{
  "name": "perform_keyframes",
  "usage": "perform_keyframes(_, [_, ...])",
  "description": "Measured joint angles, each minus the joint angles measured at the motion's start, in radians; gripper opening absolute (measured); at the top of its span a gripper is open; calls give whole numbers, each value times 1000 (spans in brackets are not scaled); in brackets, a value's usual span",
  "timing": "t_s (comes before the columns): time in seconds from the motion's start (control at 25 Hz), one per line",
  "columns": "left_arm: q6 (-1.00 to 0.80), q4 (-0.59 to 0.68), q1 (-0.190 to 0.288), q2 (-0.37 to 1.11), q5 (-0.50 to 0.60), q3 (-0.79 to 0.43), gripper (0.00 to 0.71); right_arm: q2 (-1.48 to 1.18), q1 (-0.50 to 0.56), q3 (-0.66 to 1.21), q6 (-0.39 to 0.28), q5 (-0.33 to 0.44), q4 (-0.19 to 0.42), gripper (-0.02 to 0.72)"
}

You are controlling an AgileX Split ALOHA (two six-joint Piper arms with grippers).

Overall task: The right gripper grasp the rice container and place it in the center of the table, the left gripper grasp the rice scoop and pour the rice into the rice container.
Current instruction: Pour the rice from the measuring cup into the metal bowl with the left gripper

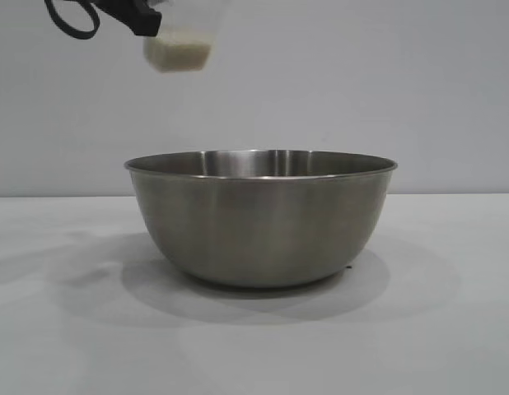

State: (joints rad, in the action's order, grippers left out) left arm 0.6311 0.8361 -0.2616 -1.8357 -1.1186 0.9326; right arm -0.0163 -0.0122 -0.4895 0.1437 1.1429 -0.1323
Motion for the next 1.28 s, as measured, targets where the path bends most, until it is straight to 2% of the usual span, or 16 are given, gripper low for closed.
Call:
perform_keyframes(0.28, [272, 15, -65, 0, 94, 11, 0, 0, 0, 0, 0, 0, 0, 533])
perform_keyframes(0.8, [677, 155, -69, 0, 176, 12, 0, 0, 0, 0, 0, 0, 0, 533])
perform_keyframes(1.28, [1189, 125, -89, -103, 176, 15, 0, 0, 0, 0, 0, 0, 0, 533])
